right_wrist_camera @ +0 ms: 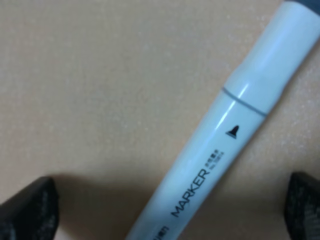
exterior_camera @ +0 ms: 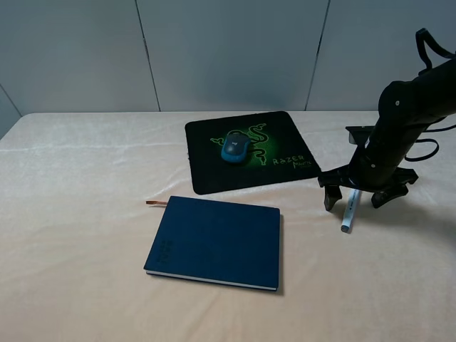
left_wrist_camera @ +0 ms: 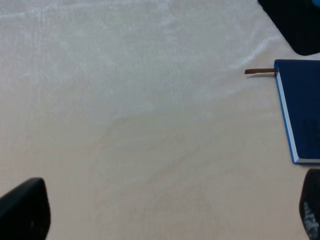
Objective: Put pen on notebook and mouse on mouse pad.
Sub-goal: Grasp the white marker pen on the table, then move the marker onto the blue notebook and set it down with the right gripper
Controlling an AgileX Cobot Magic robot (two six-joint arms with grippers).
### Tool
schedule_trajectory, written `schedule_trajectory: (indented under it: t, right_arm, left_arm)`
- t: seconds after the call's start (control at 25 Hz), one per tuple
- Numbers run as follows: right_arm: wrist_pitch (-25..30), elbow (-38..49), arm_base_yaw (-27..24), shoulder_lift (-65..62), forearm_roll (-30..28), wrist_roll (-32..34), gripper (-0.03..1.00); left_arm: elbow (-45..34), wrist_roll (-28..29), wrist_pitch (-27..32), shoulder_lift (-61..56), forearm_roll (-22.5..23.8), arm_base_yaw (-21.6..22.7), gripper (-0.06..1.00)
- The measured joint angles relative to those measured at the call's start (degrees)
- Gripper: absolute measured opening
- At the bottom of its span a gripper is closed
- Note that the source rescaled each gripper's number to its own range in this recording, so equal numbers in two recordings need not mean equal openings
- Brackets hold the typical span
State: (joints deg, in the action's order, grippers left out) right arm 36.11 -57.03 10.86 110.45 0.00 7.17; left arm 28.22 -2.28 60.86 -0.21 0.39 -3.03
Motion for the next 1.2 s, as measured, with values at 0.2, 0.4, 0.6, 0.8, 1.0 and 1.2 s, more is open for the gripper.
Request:
schedule_trajectory:
  t: [0.2, 0.4, 0.6, 0.8, 1.0, 1.2]
  right_arm:
    - [0.18, 0.0, 0.0, 0.0, 0.0, 0.0, 0.44]
    - [0.51, 0.0, 0.0, 0.0, 0.0, 0.0, 0.08]
    - [0.86, 0.0, 0.0, 0.0, 0.0, 0.0, 0.0]
    - [2.6, -0.67, 0.0, 0.0, 0.0, 0.0, 0.0]
    - [11.39, -6.54, 0.0, 0.0, 0.35, 0.0, 0.0]
    - [20.9, -13.47, 0.0, 0.02, 1.33, 0.0, 0.0]
  left_arm:
    - [0.0, 0.0, 0.0, 0.0, 0.0, 0.0, 1.0]
    - [0.0, 0.0, 0.0, 0.0, 0.0, 0.0, 1.0]
    - [0.0, 0.0, 0.0, 0.0, 0.0, 0.0, 1.0]
    - [0.0, 0.0, 0.0, 0.0, 0.0, 0.0, 1.0]
    - [0.0, 0.0, 0.0, 0.0, 0.0, 0.0, 1.0]
    - [0.0, 0.0, 0.0, 0.0, 0.0, 0.0, 1.0]
